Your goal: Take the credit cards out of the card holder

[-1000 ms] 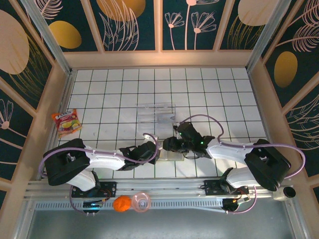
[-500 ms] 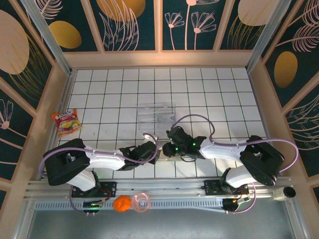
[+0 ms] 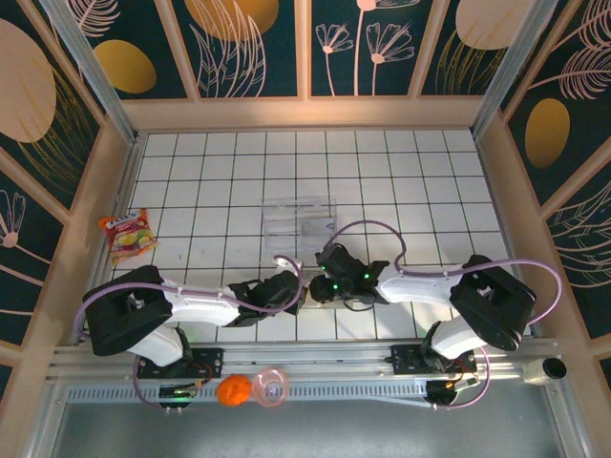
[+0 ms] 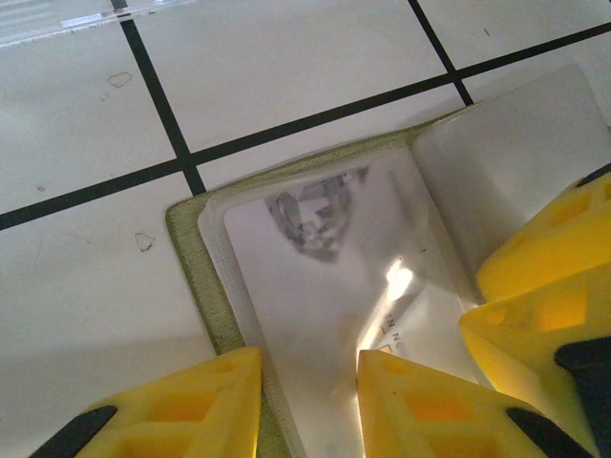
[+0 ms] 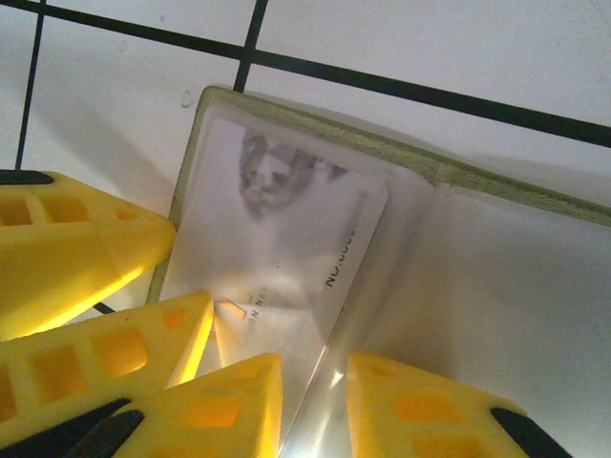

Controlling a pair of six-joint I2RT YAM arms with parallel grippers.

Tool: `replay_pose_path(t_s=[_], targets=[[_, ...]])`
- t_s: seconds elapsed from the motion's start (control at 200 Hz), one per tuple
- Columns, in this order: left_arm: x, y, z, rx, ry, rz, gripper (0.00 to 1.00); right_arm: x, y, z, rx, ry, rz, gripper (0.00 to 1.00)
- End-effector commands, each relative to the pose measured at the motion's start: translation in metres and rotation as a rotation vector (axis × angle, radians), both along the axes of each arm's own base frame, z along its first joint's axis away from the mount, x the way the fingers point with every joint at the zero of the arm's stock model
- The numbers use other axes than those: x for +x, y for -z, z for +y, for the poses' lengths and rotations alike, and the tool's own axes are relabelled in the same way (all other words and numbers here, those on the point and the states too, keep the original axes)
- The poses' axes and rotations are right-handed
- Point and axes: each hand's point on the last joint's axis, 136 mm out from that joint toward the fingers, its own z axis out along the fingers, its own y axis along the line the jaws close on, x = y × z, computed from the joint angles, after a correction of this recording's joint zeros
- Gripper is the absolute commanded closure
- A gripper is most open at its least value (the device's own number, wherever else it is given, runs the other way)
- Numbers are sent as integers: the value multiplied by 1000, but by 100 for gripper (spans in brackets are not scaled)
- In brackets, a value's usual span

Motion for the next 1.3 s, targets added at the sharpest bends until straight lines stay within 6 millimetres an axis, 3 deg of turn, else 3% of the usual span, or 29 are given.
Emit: replay_pose_path(t_s=[0.0, 0.305, 0.57, 0.886, 1.296], targets=[[-11, 8, 0, 4, 40, 37, 68, 3, -2, 9, -4, -8, -7, 74], [-12, 2, -1, -20, 33, 37, 63, -2, 20, -3, -185, -6, -26, 71], [-3, -24, 18, -58, -43, -36, 56, -5, 29, -9, -330, -4, -99, 71], [-1, -15, 23, -76, -51, -8, 51, 0, 20, -14, -413, 23, -183, 72], [7, -21, 29, -91, -70, -8, 52, 9, 4, -50, -511, 116, -268, 72]])
